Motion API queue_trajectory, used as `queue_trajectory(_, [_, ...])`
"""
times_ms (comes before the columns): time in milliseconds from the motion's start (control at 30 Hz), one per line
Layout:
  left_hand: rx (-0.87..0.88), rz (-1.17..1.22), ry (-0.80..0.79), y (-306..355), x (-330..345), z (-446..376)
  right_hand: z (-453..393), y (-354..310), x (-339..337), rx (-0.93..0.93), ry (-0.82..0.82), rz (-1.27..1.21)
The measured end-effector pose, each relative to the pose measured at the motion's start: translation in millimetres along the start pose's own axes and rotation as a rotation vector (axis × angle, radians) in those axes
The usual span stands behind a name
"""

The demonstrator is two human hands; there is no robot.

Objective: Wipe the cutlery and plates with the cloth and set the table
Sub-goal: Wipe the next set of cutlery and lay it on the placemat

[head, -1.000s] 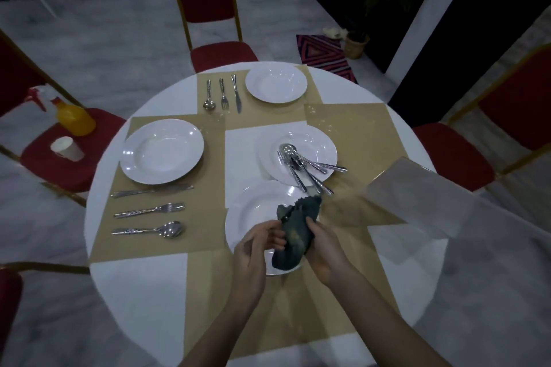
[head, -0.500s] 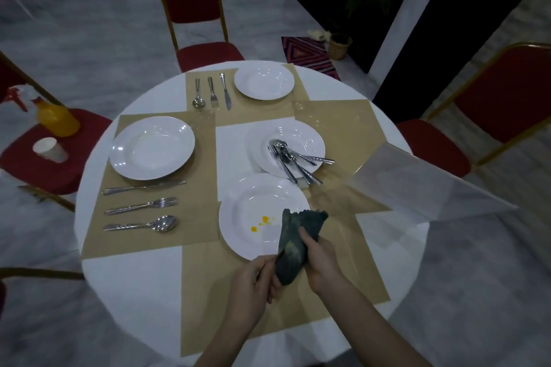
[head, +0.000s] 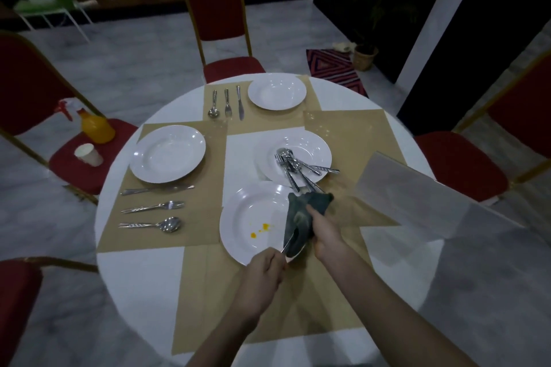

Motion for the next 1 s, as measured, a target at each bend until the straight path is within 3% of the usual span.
queue_trajectory(233, [-0.023,0.059,0.100,-1,9,2,25,27,-6,-0.056,-0.203,0.151])
queue_trajectory(467, [-0.002,0.040,0.116,5,26,3,1,-21,-13,-0.054,-0.026,0.113])
queue_trajectory(667, [-0.037,0.064,0.212,11,22,-12,27,16,3,-0.114,-0.286,0.226])
queue_trajectory(833, [-0.023,-0.013,0.150,7,25,-2,-3,-28,-12,-0.058,-0.055,0.117])
queue_trajectory(933, [-0.009,-0.010,0.170,16,22,-7,2,-31,-5,-0.116,-0.063,0.169])
queue_trajectory(1000, [0.001,0.022,0.198,25,18,-14,14,-15,6,-0.145,-0.155,0.232])
Point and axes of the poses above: each hand's wrist, its own z-axis away from the middle knuckle, its own x-axis out of the palm, y = z × x, the point moved 3 cm from there along -z, towards the middle knuckle, and after that the axes turned 4 degrees about y, right-handed, at the moved point
